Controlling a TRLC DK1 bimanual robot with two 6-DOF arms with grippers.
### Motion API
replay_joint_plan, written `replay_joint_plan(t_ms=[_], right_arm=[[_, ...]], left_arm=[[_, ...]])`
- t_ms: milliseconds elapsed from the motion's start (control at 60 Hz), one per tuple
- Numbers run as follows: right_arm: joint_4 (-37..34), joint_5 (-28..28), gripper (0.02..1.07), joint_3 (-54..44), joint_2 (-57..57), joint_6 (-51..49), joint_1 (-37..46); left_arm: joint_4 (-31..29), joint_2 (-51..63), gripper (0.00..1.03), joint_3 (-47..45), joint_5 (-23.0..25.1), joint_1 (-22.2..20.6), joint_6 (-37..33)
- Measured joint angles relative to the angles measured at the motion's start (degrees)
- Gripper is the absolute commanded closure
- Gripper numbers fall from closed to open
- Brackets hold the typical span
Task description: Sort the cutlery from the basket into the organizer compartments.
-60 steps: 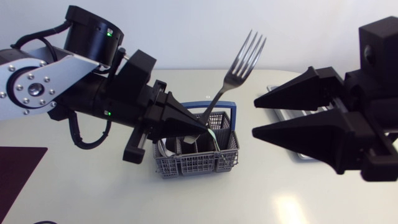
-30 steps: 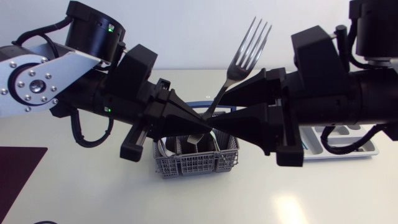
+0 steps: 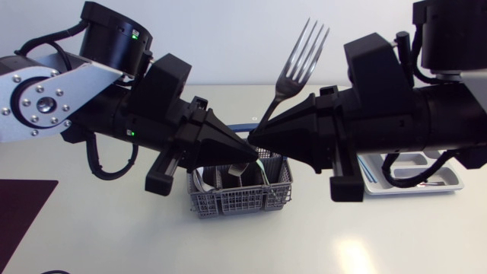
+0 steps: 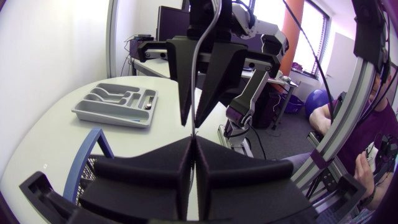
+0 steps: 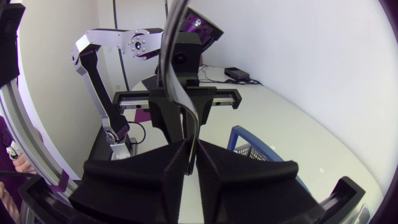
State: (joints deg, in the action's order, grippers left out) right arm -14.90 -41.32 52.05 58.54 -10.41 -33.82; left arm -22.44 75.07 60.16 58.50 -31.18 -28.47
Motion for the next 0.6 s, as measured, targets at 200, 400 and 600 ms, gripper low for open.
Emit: replay_joint_plan(t_ms=[200, 400, 600], right_arm=[[-0.79, -1.09, 1.02, 0.09, 0.09, 0.22, 1.07], [-2.19, -1.29, 1.02, 0.09, -0.09, 0.22, 2.1], [-9.35, 0.61, 1.02, 0.61, -1.81, -0.31, 5.97]], left_arm=[[0.96, 0.0, 0.37, 0.48, 0.66, 2.84, 3.06], [1.51, 0.0, 0.07, 1.99, -0.59, 4.98, 5.57], [1.46, -0.39, 0.06, 1.99, -3.98, 6.1, 6.47]])
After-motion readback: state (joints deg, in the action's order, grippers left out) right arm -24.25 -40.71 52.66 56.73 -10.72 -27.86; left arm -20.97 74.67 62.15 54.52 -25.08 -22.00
